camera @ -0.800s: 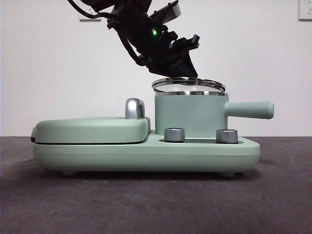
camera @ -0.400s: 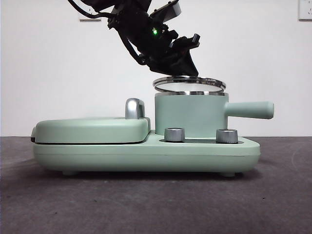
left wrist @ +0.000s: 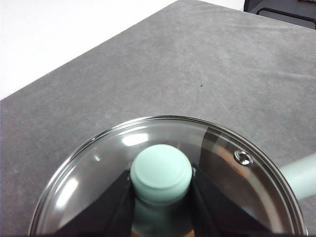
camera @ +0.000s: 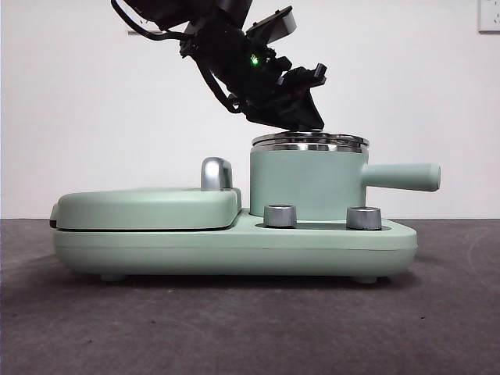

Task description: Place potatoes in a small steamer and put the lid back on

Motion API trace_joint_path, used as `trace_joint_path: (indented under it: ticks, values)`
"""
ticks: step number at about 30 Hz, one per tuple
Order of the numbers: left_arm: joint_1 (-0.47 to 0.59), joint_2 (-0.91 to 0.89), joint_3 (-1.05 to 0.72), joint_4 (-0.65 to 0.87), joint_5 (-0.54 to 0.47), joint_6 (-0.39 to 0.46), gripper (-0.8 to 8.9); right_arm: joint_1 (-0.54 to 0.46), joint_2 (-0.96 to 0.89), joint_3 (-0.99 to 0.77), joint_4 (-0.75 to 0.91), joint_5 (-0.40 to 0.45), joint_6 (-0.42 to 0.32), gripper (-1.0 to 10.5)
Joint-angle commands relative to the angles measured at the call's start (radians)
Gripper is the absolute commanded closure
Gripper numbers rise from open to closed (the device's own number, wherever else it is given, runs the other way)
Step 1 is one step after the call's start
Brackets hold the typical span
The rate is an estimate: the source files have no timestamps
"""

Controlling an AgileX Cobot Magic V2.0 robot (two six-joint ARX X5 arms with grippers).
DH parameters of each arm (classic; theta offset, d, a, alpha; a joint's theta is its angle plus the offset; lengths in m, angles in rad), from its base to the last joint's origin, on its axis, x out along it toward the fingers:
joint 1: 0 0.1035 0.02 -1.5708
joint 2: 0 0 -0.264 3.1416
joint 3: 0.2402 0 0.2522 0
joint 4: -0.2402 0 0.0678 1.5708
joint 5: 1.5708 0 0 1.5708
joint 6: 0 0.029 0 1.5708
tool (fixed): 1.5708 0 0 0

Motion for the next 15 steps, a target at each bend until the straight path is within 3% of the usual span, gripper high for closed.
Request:
trace_joint_path:
  ticks: [1, 15]
  values:
    - [-0.025, 0.034, 0.032, -0.005, 0.014, -0.01, 7.99, 0.005, 0.005, 0.008, 0.003, 0.0, -0.008, 6.8]
    - [-0.02, 0.012, 0.034, -0.093, -0.045, 0.033, 7.99, 0.005, 0.005, 0.008, 0.003, -0.002, -0.007, 6.8]
